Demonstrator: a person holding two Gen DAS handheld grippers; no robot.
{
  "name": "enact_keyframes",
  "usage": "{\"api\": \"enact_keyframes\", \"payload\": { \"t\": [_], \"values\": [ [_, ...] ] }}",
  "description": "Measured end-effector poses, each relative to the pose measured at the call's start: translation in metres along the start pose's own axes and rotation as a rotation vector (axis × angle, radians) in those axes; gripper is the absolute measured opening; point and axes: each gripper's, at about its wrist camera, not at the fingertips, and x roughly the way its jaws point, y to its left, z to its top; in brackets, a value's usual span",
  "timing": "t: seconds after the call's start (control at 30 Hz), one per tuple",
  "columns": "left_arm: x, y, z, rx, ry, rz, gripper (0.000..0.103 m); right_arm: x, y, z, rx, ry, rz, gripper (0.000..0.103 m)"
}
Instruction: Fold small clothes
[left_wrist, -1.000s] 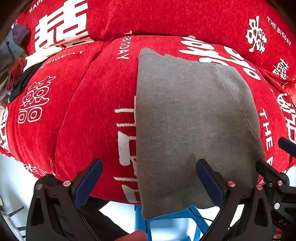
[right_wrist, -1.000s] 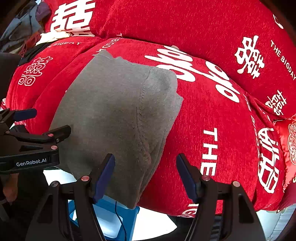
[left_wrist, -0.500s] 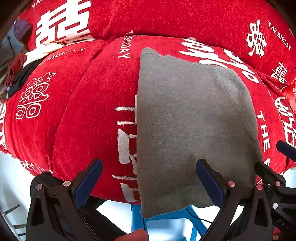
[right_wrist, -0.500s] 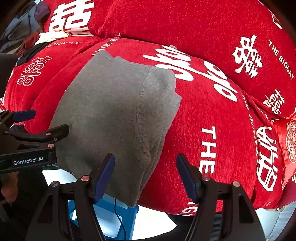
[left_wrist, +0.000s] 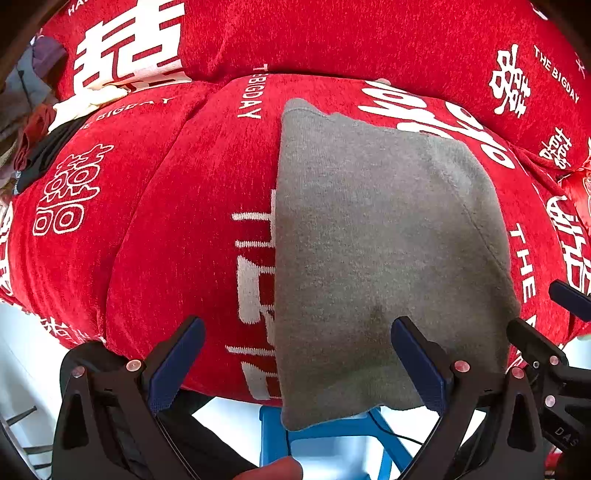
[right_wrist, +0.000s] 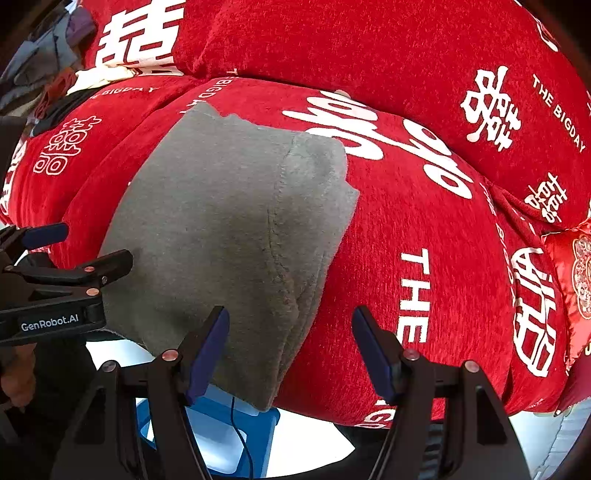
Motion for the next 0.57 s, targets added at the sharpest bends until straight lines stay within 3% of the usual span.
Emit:
{"api": "enact_keyframes", "payload": {
  "t": [0.57],
  "values": [
    [0.001, -0.025, 0.001, 0.065, 0.036, 0.066, 0.101, 0.002, -0.031, -0.010, 0.105, -0.037, 0.076, 0.072]
  ]
}}
